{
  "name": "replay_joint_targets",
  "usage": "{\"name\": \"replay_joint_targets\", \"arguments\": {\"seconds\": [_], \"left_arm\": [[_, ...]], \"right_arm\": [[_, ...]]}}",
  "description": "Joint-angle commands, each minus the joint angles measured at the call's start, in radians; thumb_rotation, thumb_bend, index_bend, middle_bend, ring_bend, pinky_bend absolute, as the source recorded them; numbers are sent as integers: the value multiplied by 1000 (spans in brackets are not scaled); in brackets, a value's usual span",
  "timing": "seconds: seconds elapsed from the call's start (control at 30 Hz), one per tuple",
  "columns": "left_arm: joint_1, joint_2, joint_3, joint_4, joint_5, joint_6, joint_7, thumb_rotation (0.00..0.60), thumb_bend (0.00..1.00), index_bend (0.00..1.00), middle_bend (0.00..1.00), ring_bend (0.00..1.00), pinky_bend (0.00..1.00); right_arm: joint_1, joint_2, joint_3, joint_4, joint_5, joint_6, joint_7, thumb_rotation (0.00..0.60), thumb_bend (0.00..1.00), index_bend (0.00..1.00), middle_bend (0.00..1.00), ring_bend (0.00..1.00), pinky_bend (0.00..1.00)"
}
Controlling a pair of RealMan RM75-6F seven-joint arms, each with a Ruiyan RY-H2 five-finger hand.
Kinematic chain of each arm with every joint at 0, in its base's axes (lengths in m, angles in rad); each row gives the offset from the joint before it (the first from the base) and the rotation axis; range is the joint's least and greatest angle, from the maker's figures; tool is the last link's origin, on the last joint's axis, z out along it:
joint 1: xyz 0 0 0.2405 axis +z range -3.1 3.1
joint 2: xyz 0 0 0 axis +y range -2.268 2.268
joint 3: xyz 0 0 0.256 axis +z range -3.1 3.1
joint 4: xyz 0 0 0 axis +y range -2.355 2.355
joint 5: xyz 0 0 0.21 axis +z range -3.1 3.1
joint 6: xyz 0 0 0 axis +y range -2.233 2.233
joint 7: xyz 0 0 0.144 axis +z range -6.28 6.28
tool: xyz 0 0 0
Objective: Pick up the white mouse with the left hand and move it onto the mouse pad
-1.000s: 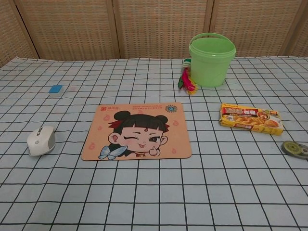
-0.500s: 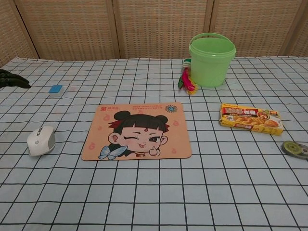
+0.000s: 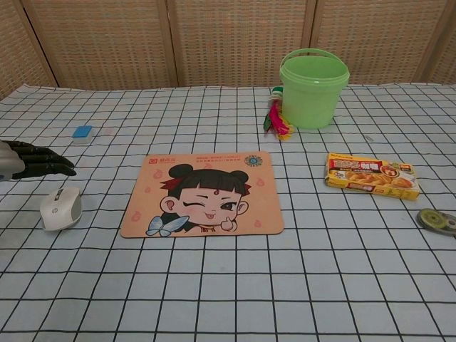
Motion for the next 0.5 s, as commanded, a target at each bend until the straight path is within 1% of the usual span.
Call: {"name": "replay_joint_targets", "arguments": {"seconds": [0.03, 0.1, 0.2, 0.37, 0.5], "left_arm": [[-24, -35, -10, 29, -34, -39, 17, 600, 153, 35, 0, 0, 112], [-43, -65, -27, 42, -64, -64, 20, 600, 155, 36, 0, 0, 112], [-62, -90, -37, 52, -87, -85, 26, 600, 161, 40, 0, 0, 112], [-92, -117, -37, 55, -114, -126, 49, 600, 171, 83, 0, 0, 134], [-101, -132, -33, 54, -134, -139, 59, 600, 174, 124, 0, 11, 163]], "right_arm": [[0, -3, 0, 6, -2, 3, 4, 600, 138, 254, 0, 0, 0], [-2, -4, 0, 14, 2, 0, 8, 600, 137, 255, 0, 0, 0], [-1, -5, 2, 21, 7, -3, 10, 600, 137, 256, 0, 0, 0], [-1, -9, 9, 32, 14, 1, 20, 600, 138, 262, 0, 0, 0], [-3, -10, 12, 39, 18, 5, 26, 600, 138, 263, 0, 0, 0]]}}
